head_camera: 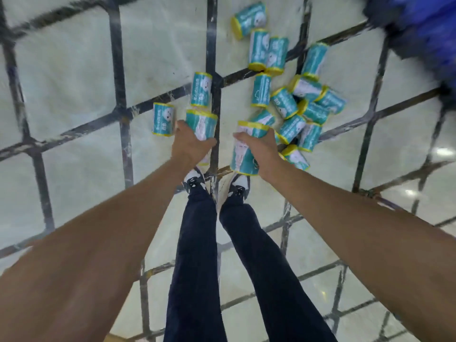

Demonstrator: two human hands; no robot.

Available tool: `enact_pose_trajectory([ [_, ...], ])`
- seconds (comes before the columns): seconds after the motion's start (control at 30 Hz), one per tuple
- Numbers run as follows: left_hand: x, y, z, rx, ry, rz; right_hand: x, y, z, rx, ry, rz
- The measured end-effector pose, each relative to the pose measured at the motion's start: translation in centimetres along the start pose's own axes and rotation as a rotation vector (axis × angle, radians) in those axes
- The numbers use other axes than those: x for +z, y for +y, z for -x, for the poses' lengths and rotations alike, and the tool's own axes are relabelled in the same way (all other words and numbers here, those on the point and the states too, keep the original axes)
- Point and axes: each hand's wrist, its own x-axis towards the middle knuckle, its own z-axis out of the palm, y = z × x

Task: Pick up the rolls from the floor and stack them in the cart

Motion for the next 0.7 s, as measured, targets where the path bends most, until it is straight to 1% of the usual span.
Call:
enact_pose_trajectory([
  [0.17,-5.9,7.0,19.4,0.053,-0.05,0.084,-9.5,-5.1,16.9,-0.085,-0.028,-0.03],
  [0.3,-8.6,11.3,31.3,0.082,-0.027,0.129,-15.8,-6.6,26.5,-0.137,-0.027,-0.048],
  [0.4,-8.9,12.2,37.1,0.112,-0.014,0.204,-19.4,-5.6,31.6,-0.186,-0.039,-0.089],
  [0.53,-6.7,12.7,44.4,0.236,0.017,0.157,-23.7,-3.3,38.6,-0.284,-0.035,-0.188],
  [0.7,-2.5,10.9,53.1,0.319,-0.039,0.128,-30.0,3.0,43.6,-0.303,-0.027,-0.276],
])
